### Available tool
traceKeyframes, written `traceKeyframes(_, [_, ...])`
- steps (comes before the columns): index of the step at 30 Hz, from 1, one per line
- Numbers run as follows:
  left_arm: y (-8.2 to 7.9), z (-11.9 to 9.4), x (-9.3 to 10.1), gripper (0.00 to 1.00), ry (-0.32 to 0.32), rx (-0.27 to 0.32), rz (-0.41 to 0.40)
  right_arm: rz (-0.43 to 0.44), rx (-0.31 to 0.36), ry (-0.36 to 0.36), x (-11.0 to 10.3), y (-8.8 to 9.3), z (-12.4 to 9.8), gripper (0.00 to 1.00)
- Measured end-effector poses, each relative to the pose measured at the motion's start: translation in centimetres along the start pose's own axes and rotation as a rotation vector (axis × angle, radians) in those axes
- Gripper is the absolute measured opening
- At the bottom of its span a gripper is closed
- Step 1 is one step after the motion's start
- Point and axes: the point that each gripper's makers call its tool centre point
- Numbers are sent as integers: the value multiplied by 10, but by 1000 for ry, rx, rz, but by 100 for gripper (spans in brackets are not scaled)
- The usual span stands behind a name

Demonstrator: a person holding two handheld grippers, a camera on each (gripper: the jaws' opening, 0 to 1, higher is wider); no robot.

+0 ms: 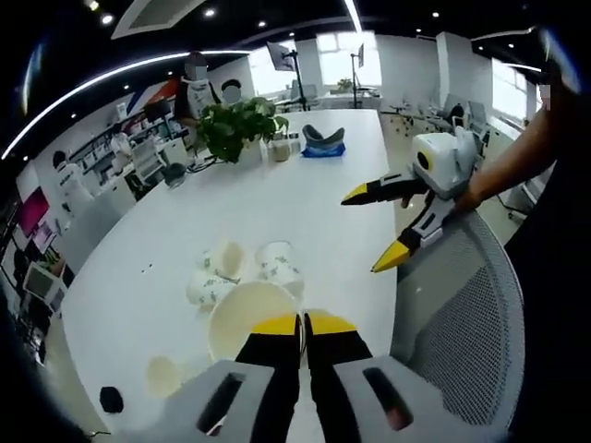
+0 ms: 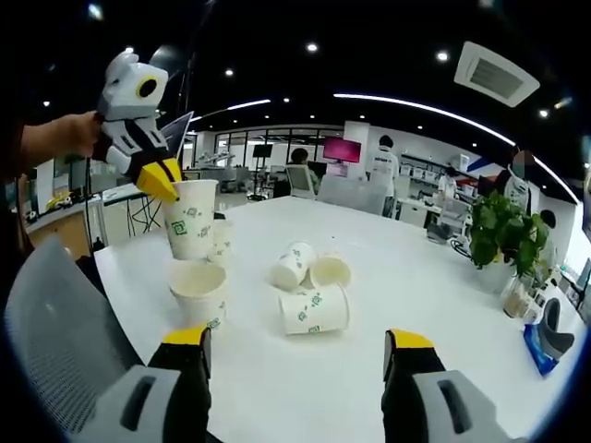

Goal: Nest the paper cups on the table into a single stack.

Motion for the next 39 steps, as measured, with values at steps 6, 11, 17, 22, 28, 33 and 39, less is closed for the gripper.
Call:
traceKeyframes(6, [-2,10,8,0,26,-12,24,-5,-1,1,0,0,0,77])
traceKeyframes(11, [-6,23,19,0,42,-22,34,-3,0,3,0,0,0,77])
traceKeyframes(17, [-1,32,17,0,37,-38,37,-2,1,2,0,-1,0,77])
traceKeyframes(22, [7,38,16,0,38,-54,34,-2,2,5,1,-1,0,77])
traceKeyframes(28, [20,44,16,0,27,-87,38,-7,1,5,1,0,0,76])
traceKeyframes(33, [28,50,16,0,35,-95,25,-7,1,7,1,0,-1,76])
traceKeyframes(39, [35,54,15,0,35,-97,12,-7,0,7,2,1,0,76])
Point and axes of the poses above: the point that each gripper's makers call its tool centre point, and the gripper's own axes: z roughly forward along the fingers, x roughly to its right, y roughly out of its underside, and after that the axes turned 13 degrees about y, right-handed
